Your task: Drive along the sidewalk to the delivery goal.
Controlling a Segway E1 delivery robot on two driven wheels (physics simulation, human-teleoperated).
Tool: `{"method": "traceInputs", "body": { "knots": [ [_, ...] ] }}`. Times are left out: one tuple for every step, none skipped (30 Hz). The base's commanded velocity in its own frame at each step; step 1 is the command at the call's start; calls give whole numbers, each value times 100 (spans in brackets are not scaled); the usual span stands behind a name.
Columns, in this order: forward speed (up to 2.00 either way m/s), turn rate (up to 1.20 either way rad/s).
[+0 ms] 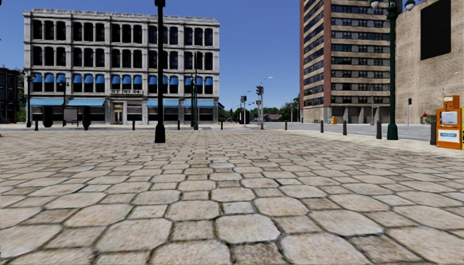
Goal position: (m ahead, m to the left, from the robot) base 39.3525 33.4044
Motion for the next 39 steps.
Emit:
{"method": "traceInputs", "body": {
  "knots": [
    [200,0],
    [200,0],
    [200,0],
    [200,0],
    [200,0],
    [200,0],
    [200,0],
    [200,0],
    [200,0],
    [200,0],
    [200,0],
    [200,0],
    [200,0],
    [200,0],
    [200,0],
    [200,0],
    [200,0],
    [200,0],
    [200,0],
    [200,0],
    [200,0],
    [200,0],
    [200,0],
    [200,0],
    [200,0],
    [200,0],
    [200,0],
    [200,0],
    [200,0],
    [200,0],
    [200,0],
    [200,0],
    [200,0],
    [200,0],
    [200,0],
    [200,0],
    [200,0],
    [200,0],
    [200,0]
  ]
}}
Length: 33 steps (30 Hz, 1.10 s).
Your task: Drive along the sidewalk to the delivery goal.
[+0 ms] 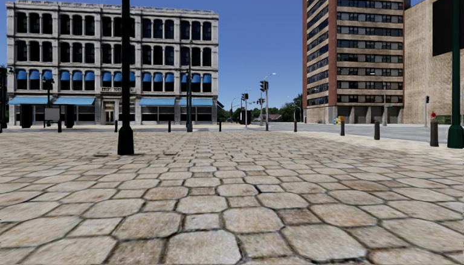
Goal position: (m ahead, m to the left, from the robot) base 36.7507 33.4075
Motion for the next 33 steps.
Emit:
{"method": "traceInputs", "body": {
  "knots": [
    [200,0],
    [200,0],
    [200,0],
    [200,0],
    [200,0],
    [200,0],
    [200,0],
    [200,0],
    [200,0],
    [200,0],
    [200,0],
    [200,0],
    [200,0],
    [200,0],
    [200,0],
    [200,0],
    [200,0],
    [200,0],
    [200,0],
    [200,0],
    [200,-5],
    [200,-7],
    [200,-7],
    [200,-7],
    [200,-7],
    [200,-7],
    [200,-7],
    [200,-7],
    [200,-7],
    [200,-7],
    [200,-7],
    [200,-7],
    [200,-7]
  ]
}}
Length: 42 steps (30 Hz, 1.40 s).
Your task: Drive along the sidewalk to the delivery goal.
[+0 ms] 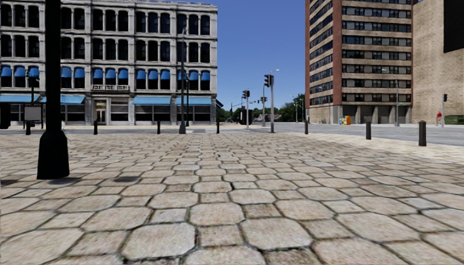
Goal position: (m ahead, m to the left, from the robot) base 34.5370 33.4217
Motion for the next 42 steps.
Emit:
{"method": "traceInputs", "body": {
  "knots": [
    [200,-7],
    [200,-7],
    [200,-7],
    [200,-7],
    [200,-7],
    [200,-8],
    [200,-13],
    [200,-17],
    [200,-19],
    [200,-19],
    [200,-19],
    [200,-19],
    [200,-20],
    [200,-20],
    [200,-20],
    [200,-20],
    [200,-20],
    [200,-20],
    [200,-20],
    [200,-20],
    [200,-20],
    [200,-20],
    [200,-20],
    [200,-20],
    [200,-20],
    [200,-20],
    [200,-20],
    [200,-20],
    [200,-20],
    [200,-20],
    [200,-20],
    [200,-20],
    [200,-20],
    [200,-20],
    [200,-20],
    [200,-20],
    [200,-20],
    [200,-20],
    [200,-21],
    [200,-32],
    [200,-32],
    [200,-32]
  ]
}}
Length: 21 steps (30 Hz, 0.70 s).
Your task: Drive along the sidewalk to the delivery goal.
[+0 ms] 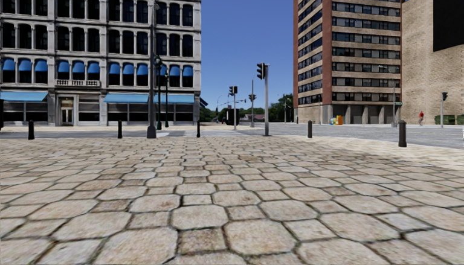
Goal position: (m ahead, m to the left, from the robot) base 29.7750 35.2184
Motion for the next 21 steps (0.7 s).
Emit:
{"method": "traceInputs", "body": {
  "knots": [
    [200,-32],
    [200,-32],
    [200,-32],
    [200,-32],
    [200,-32],
    [200,-32],
    [200,-32],
    [200,-32],
    [200,-32],
    [200,-32],
    [200,-32],
    [200,-32],
    [200,-32],
    [200,-32],
    [200,-32],
    [200,-32],
    [200,-32],
    [200,-32],
    [200,-32],
    [200,-32],
    [200,-32]
  ]
}}
